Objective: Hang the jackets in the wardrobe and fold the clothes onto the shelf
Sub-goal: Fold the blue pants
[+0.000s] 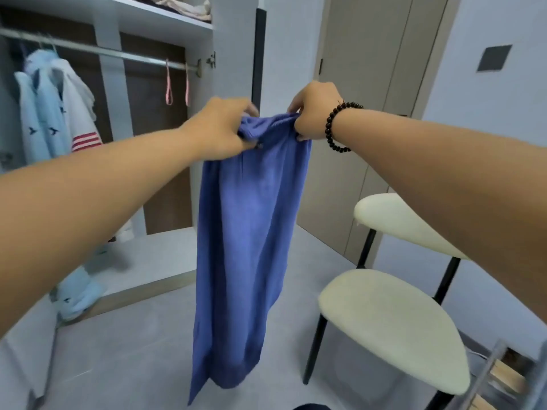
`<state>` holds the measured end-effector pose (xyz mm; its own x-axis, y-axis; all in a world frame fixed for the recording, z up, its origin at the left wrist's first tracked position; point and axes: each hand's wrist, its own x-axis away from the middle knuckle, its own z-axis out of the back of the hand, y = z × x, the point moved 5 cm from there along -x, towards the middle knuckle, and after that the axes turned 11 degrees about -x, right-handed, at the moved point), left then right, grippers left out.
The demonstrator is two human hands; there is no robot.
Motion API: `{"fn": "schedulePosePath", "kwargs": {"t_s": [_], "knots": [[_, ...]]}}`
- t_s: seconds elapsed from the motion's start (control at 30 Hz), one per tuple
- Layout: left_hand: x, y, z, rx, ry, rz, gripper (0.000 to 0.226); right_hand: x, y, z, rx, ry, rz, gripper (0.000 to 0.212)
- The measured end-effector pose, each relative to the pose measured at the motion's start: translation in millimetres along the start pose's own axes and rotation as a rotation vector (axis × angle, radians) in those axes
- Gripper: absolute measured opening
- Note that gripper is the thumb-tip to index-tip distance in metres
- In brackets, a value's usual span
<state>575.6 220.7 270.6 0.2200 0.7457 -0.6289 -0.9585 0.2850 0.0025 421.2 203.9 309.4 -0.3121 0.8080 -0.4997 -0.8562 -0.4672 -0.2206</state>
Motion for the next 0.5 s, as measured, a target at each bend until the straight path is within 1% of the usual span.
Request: {"fn": "schedulePosePath", "kwargs": {"t_s": [0.03,0.07,0.1,0.13,0.2,0.23,0.3,0.37,0.4,0.43,0.5], "knots": [[0.1,-13.5,5.0,0.038,-0.013,0.063,0.040,1.7,-5.9,-0.8,-0.047,0.015,0.006,0.032],[2.7,-24.2,9.3,0.142,-0.045,0.128,0.036,3.5,-11.7,-1.7,-0.092,0.022,0.010,0.034],[7.5,-32.6,12.9,0.253,-0.080,0.186,0.034,5.2,-17.4,-2.2,-0.149,0.033,0.013,0.036],[14.1,-37.6,17.0,0.312,-0.092,0.226,0.033,7.4,-23.5,-2.2,-0.221,0.043,0.009,0.038],[24.4,-44.1,25.5,0.334,-0.076,0.260,0.035,11.5,-35.1,-0.2,-0.318,0.065,0.022,0.038],[29.8,-44.2,30.7,0.325,-0.072,0.268,0.036,13.9,-41.5,1.2,-0.318,0.068,0.040,0.037],[41.4,-41.8,40.4,0.371,-0.057,0.301,0.035,18.4,-51.4,3.9,-0.289,0.074,0.091,0.037],[55.7,-42.3,43.3,0.567,-0.052,0.398,0.026,23.6,-60.2,5.2,-0.285,0.079,0.130,0.035],[63.0,-44.2,39.1,0.635,-0.069,0.454,0.023,24.5,-64.3,3.9,-0.238,0.053,0.149,0.032],[70.5,-43.2,33.5,0.635,-0.123,0.466,0.022,27.1,-69.2,0.3,-0.146,-0.002,0.149,0.029],[88.4,-37.9,18.7,0.501,-0.265,0.444,0.026,32.5,-78.0,-10.9,0.016,-0.098,0.155,0.024]]}}
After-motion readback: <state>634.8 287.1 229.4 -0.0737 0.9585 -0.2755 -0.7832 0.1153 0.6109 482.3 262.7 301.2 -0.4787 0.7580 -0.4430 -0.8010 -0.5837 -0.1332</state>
